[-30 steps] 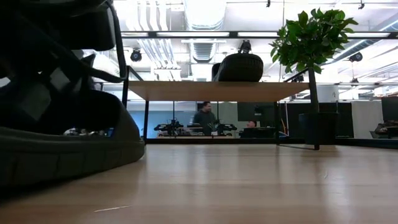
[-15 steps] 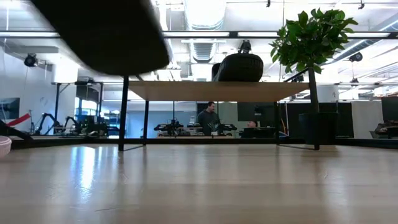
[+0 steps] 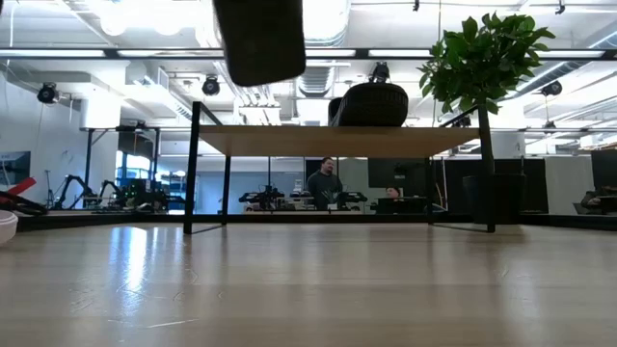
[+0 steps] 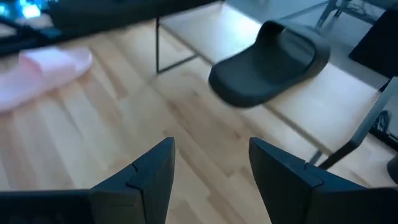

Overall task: Pick and place slides into the shelf
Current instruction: Put the black slide on the shelf

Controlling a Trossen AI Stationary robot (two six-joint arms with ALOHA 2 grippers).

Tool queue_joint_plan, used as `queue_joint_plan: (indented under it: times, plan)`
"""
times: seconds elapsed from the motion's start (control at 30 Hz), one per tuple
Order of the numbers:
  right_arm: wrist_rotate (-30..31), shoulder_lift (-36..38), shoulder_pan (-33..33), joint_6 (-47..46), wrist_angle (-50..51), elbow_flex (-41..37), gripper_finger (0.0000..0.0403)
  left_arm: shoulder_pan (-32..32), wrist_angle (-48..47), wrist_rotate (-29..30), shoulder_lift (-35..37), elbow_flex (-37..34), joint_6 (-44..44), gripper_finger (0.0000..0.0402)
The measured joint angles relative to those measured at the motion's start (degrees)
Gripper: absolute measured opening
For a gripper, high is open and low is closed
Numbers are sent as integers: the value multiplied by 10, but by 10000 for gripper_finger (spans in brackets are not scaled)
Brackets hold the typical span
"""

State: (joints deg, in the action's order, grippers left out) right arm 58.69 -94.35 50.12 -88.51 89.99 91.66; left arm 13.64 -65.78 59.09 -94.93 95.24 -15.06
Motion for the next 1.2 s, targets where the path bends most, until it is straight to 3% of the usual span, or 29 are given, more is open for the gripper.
queue_joint_plan:
  times: [0.13, 0.27, 0.37, 0.6, 0.8, 1.2]
  plan:
    - [22, 15, -25, 0, 0, 0, 198, -54, 83, -10, -5, -1, 128, 1]
    - [59, 43, -44, 0, 0, 0, 198, -95, 200, -58, -4, -19, 262, 1]
    - [93, 76, -52, 5, 0, 0, 198, -123, 216, -67, -5, -38, 326, 1]
    - [106, 138, -73, 51, 0, 0, 198, -190, 232, -106, -3, -82, 319, 1]
    - [105, 147, -112, 85, 0, -6, 198, -212, 294, -128, -5, -82, 329, 1]
    - [82, 144, -137, 46, 0, -45, 198, -238, 325, -147, -42, -90, 385, 1]
